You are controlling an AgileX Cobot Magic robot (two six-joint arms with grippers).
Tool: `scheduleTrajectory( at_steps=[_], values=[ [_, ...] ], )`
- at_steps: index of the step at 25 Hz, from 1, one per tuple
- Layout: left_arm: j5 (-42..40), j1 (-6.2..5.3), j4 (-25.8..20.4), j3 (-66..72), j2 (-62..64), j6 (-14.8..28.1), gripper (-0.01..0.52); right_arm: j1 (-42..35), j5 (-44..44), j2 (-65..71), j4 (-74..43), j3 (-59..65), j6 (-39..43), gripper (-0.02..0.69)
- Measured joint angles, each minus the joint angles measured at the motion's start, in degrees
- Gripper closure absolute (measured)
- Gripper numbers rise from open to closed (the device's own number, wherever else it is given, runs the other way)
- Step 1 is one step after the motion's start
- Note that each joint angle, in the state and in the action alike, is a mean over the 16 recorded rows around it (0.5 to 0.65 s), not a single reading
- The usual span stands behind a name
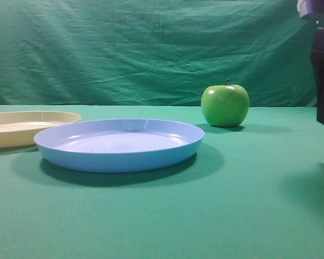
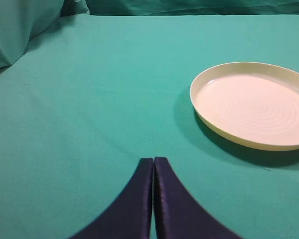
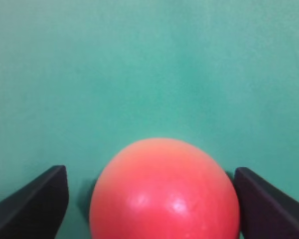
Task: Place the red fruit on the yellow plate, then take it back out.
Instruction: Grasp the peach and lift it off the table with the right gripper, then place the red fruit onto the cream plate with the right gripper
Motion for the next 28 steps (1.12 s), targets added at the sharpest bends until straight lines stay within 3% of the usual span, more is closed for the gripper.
scheduleTrajectory(
  at_steps=[8, 12, 28],
  values=[
    [0.0, 0.0, 0.0, 0.0, 0.0, 0.0, 0.514, 0.5, 5.0, 1.9, 0.3, -8.3, -0.3, 0.368],
    [0.0, 0.0, 0.0, 0.0, 0.0, 0.0, 0.514, 2.4, 8.8, 2.2, 1.4, -16.5, -1.1, 0.433],
    [0.0, 0.0, 0.0, 0.0, 0.0, 0.0, 0.514, 23.2, 16.0, 18.2, 7.9, -55.6, -7.2, 0.462]
  ],
)
